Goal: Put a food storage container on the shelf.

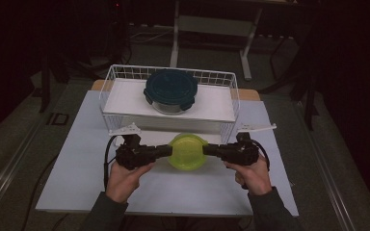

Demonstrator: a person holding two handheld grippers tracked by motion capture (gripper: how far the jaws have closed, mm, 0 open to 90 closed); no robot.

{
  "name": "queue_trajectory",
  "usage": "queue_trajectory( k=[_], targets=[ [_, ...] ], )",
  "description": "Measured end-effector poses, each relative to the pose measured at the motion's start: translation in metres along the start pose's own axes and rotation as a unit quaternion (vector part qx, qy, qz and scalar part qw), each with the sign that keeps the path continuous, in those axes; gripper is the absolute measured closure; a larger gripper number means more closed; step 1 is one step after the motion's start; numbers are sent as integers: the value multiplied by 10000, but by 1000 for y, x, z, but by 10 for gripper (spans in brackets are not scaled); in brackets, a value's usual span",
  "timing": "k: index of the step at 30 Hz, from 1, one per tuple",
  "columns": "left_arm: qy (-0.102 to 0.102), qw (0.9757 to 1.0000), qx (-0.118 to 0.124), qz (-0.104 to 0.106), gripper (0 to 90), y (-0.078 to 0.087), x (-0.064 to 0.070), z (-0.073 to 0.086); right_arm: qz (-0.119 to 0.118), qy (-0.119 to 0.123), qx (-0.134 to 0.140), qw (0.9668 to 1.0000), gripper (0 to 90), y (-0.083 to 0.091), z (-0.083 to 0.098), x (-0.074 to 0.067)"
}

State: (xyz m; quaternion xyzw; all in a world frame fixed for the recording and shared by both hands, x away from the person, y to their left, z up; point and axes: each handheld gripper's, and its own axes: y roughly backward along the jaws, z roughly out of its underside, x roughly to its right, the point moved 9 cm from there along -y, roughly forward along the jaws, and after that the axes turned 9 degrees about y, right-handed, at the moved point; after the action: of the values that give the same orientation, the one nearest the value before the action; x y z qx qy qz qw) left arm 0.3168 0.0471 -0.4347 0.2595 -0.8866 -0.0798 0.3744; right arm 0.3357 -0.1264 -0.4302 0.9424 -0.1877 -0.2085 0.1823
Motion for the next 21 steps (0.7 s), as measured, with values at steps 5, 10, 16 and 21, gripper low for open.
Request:
queue_trajectory(
  k=[5, 10, 16, 21],
  targets=[
    [-25, 10000, 67, -15, 827, 5, 1, -6, -20, 56, 60, 10000, 816, -1, -9, -2],
    [-22, 9999, 132, -20, 827, 10, 2, -11, -38, 92, 91, 9999, 816, -2, -16, -5],
    [-46, 9998, 170, -25, 827, 14, 5, -17, -57, 145, 140, 9998, 817, -2, -24, -7],
    [-71, 9997, 214, -33, 827, 17, 8, -24, -64, 152, 199, 9997, 817, -1, -31, -7]
  ],
)
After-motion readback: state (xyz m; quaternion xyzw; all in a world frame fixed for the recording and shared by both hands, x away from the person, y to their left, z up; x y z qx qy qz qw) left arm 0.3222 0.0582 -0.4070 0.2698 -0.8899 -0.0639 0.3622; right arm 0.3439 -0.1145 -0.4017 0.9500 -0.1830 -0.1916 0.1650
